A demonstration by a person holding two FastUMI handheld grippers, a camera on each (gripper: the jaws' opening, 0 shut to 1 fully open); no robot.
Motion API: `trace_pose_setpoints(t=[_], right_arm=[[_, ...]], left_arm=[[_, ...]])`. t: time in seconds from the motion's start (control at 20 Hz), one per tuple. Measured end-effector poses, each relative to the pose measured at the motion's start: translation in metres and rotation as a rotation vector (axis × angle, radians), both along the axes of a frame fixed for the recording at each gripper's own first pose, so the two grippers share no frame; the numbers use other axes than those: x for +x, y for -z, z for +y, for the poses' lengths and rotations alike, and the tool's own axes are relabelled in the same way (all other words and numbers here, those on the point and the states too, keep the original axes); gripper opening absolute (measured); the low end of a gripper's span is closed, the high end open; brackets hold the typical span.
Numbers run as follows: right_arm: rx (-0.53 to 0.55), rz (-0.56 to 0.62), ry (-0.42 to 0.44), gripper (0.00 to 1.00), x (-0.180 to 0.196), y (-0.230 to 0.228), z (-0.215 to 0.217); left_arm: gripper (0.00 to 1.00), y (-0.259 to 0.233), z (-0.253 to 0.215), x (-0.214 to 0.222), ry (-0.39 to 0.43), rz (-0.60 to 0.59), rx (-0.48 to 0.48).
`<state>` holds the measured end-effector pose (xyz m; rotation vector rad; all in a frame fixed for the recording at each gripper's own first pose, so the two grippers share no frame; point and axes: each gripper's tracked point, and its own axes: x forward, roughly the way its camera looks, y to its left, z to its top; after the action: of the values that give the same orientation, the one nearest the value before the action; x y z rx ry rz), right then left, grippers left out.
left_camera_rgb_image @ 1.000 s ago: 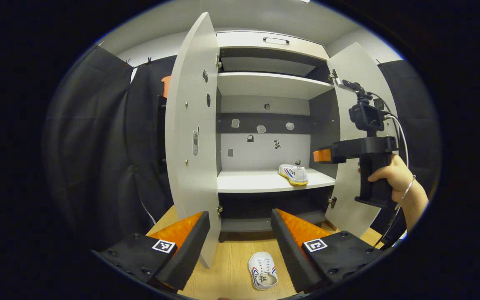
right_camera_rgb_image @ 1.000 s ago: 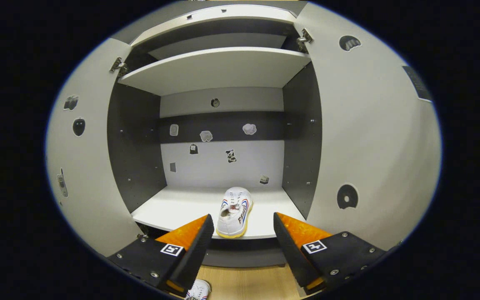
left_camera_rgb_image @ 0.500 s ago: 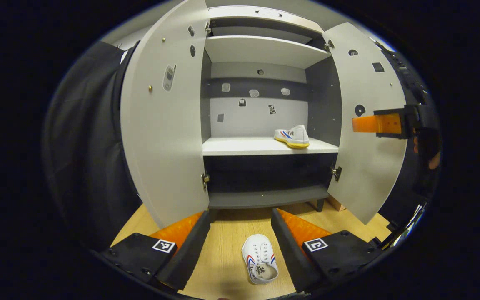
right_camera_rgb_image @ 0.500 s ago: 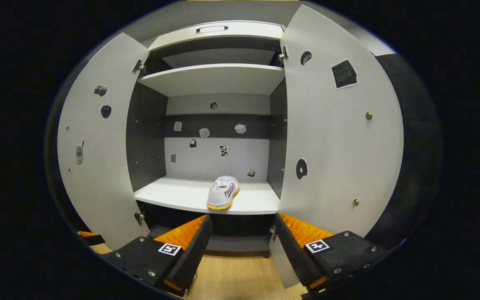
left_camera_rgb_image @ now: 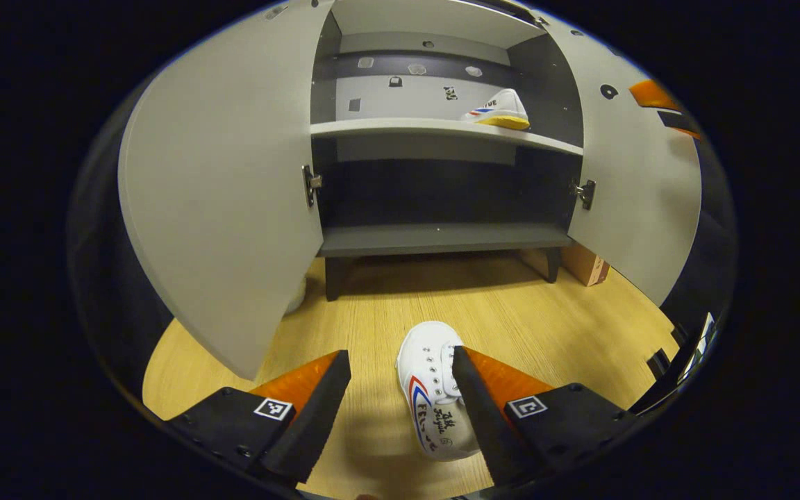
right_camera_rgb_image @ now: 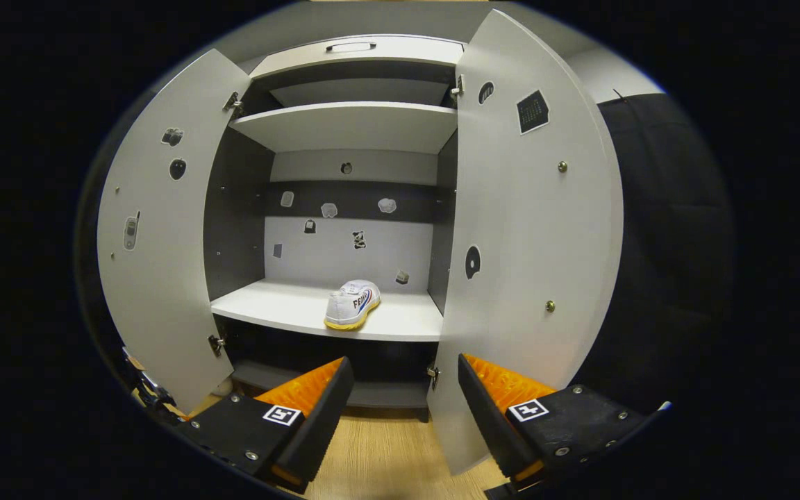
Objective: Grab one shoe with the right hand and put it into the shoe cabinet, grab the other shoe with the left hand and put it into the shoe cabinet; then close the right door with the right hand and the left door with the left hand.
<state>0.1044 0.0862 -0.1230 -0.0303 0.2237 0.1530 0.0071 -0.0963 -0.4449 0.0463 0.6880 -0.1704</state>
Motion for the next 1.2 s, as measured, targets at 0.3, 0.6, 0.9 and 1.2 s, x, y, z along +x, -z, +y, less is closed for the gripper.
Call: trace_pose_setpoints(t=[0.3,0.6,0.9,1.2], right_arm=[[0.005,0.010,0.007,0.93,-0.007,0.008,-0.006],[0.010,0.025,0.004,0.93,-0.011,0.015,-0.003],[0.009,0.048,0.007,0.93,-0.009,0.023,-0.004],[0.003,0.063,0.001,0.93,-0.010,0.029,0.002]], left_arm=[[0.97,0.062,0.010,-0.013,-0.014,0.144,0.006],[0.96,0.090,0.007,-0.023,0.013,0.246,-0.027],[0.55,0.096,-0.014,-0.030,0.050,0.292,-0.036],[0.11,0.100,-0.009,-0.022,0.040,0.337,0.014]])
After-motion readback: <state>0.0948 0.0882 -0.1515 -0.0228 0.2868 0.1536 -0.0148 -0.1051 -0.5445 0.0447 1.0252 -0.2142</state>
